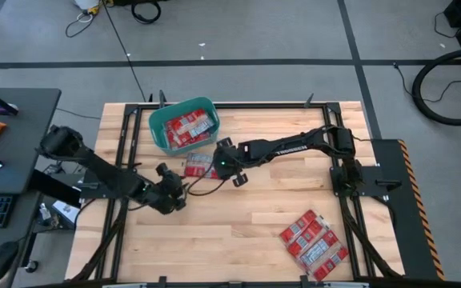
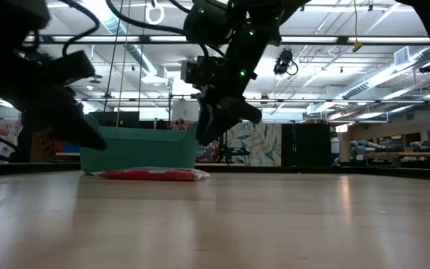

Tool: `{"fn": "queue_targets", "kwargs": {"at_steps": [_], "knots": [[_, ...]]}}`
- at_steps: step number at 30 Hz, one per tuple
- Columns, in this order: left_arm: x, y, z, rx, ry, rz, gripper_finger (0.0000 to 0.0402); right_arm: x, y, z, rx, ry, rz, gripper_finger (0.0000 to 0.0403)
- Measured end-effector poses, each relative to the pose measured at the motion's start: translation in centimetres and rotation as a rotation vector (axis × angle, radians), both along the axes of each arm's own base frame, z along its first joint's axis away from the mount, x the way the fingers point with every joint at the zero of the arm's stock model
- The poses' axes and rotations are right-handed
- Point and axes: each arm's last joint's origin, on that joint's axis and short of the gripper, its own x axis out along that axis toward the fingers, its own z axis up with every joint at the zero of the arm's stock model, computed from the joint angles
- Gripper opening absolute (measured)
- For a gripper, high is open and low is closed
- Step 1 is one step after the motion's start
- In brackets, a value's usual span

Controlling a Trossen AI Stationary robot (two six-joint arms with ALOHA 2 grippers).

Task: Sort popcorn bags into baskets
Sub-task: Put the popcorn bag into the green bin

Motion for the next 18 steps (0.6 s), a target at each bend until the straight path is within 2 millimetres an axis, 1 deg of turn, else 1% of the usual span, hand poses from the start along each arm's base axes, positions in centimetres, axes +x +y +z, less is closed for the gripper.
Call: {"fn": "queue_targets", "kwargs": {"at_steps": [5, 9, 14, 18], "knots": [[1.2, 2.1, -0.4, 0.018, -0.001, 0.108, 0.0121, -0.5, 0.0, -1.5, -0.004, -0.009, -0.010, 0.0146], [2.1, 3.7, -0.8, 0.034, 0.014, 0.147, 0.0121, -1.0, 0.0, -2.3, -0.036, -0.002, -0.017, 0.0146], [3.0, 4.8, -1.7, 0.048, 0.046, 0.156, 0.0121, -1.8, 0.5, -3.4, -0.118, 0.046, 0.000, 0.0146], [3.3, 5.4, -2.7, 0.060, 0.081, 0.175, 0.0121, -2.1, 0.9, -4.6, -0.156, 0.019, 0.038, 0.0146]]}}
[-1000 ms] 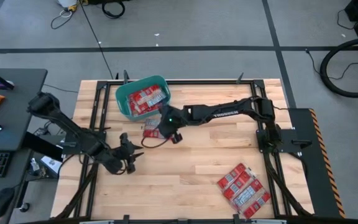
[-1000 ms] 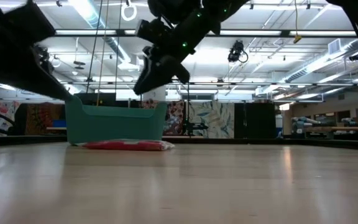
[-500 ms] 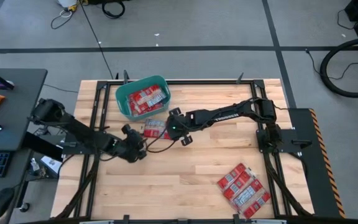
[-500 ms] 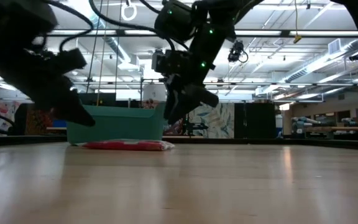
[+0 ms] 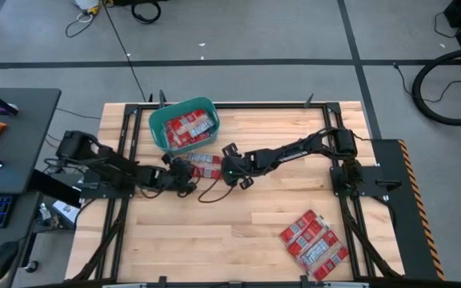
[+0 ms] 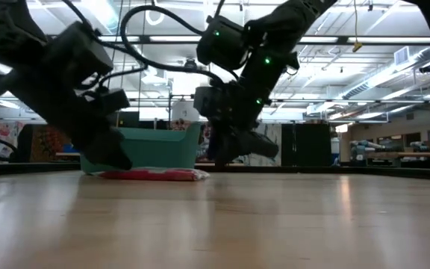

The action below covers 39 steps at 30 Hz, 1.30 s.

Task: Sort popcorn bags into baskets
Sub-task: Put the popcorn bag into the green bin

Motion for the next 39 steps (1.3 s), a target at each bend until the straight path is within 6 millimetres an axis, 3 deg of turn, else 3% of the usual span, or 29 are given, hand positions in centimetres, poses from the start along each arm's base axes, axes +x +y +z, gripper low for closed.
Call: {"fn": "queue_targets", "kwargs": {"at_steps": [7, 17, 22, 26, 33, 39], "knots": [[0.5, 0.2, -1.2, -0.020, 0.015, 0.000, 0.0121, -0.1, 0.2, -0.9, 0.000, -0.067, 0.042, 0.0146], [1.1, -1.1, -1.0, -0.179, -0.057, -0.129, 0.0121, 1.1, 4.3, 0.1, 0.188, -0.269, 0.045, 0.0146], [1.4, -1.8, -0.8, -0.226, -0.098, -0.185, 0.0121, 1.3, 4.7, 0.3, 0.318, -0.304, 0.056, 0.0154], [1.6, -2.4, -0.5, -0.244, -0.132, -0.241, 0.0121, 1.3, 5.2, 0.3, 0.359, -0.317, 0.031, 0.0194], [2.0, -3.3, -0.1, -0.238, -0.147, -0.310, 0.0121, 1.6, 8.7, -1.0, 0.297, -0.358, 0.041, 0.0286], [2.0, -3.7, 0.3, -0.253, -0.148, -0.364, 0.0121, 1.8, 9.2, -1.9, 0.229, -0.410, -0.081, 0.0321]]}}
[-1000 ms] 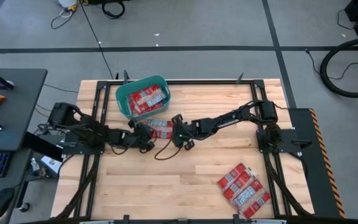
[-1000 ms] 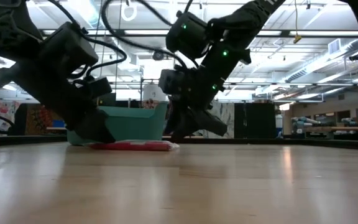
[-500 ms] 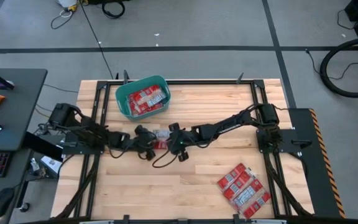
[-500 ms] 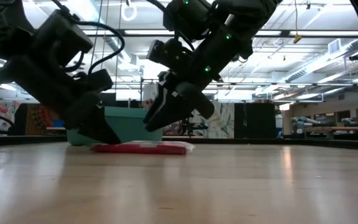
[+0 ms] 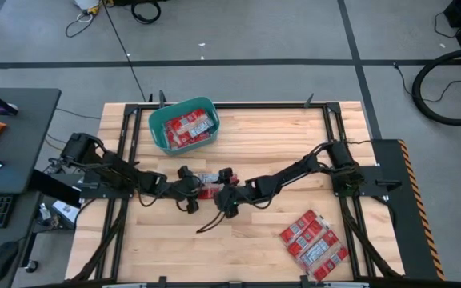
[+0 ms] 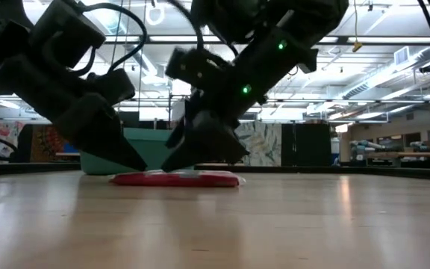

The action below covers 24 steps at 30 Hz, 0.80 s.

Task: Sort popcorn bags into baskets
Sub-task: Put the popcorn bag into the green bin

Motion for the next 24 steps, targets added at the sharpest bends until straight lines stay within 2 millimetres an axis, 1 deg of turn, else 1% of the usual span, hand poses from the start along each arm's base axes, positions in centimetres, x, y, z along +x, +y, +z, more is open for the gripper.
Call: {"fn": "queue_targets", "kwargs": {"at_steps": [3, 5, 8, 12, 16, 18, 24], "knots": [[-0.2, 0.0, 0.2, 0.006, 0.009, -0.007, 0.0121, -0.1, -0.5, -0.3, 0.018, 0.020, -0.026, 0.0320], [-0.2, 0.0, 0.3, 0.005, 0.007, -0.012, 0.0121, 0.0, -0.8, -0.3, 0.062, 0.022, -0.032, 0.0315], [-0.2, 0.0, 0.4, 0.009, 0.012, -0.019, 0.0121, 0.0, -0.9, -0.4, 0.089, 0.024, -0.025, 0.0305], [-0.2, 0.1, 0.3, 0.016, 0.021, -0.022, 0.0121, 0.0, -0.3, -0.8, 0.115, 0.040, 0.030, 0.0289], [-0.3, 0.4, 0.2, 0.019, 0.038, -0.007, 0.0121, 0.0, 0.5, -0.8, 0.101, 0.024, 0.059, 0.0280], [-0.3, 0.4, 0.2, 0.018, 0.040, -0.001, 0.0121, -0.1, 0.5, -0.9, 0.086, 0.038, 0.070, 0.0277], [-0.4, 0.4, 0.1, 0.005, 0.043, 0.009, 0.0121, -0.4, -1.1, -1.6, 0.064, 0.064, 0.018, 0.0265]]}}
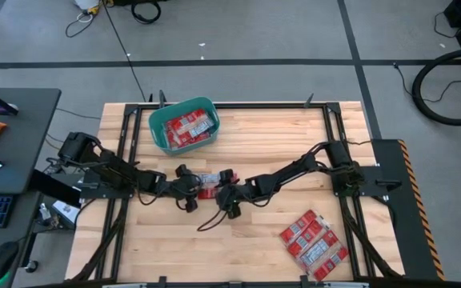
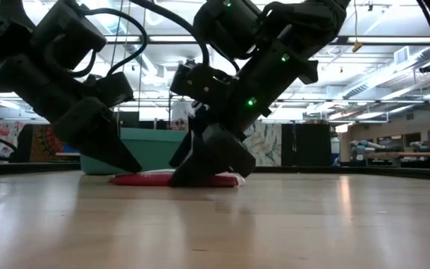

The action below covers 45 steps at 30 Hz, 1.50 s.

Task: Sort popcorn bags into baskets
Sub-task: Put the popcorn bag into the green bin

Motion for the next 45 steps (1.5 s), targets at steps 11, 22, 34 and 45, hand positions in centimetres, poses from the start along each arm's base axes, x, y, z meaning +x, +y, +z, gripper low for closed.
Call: {"fn": "queue_targets", "kwargs": {"at_steps": [11, 22, 34, 45], "knots": [[-0.1, -0.2, -0.2, -0.041, 0.024, -0.031, 0.0121, -0.6, -1.2, -0.8, 0.031, 0.043, 0.019, 0.0125], [-1.4, -2.6, 4.3, -0.070, -0.139, -0.221, 0.0121, -0.2, -0.7, -0.1, -0.107, 0.070, 0.075, 0.0008], [-3.1, -4.3, 4.3, -0.089, -0.058, -0.289, 0.0121, 2.0, -0.6, 4.7, -0.275, 0.121, 0.107, 0.0002], [-3.8, -5.6, 4.2, -0.106, -0.055, -0.342, 0.0121, 4.7, -4.1, 11.5, -0.460, 0.088, 0.067, 0.0001]]}}
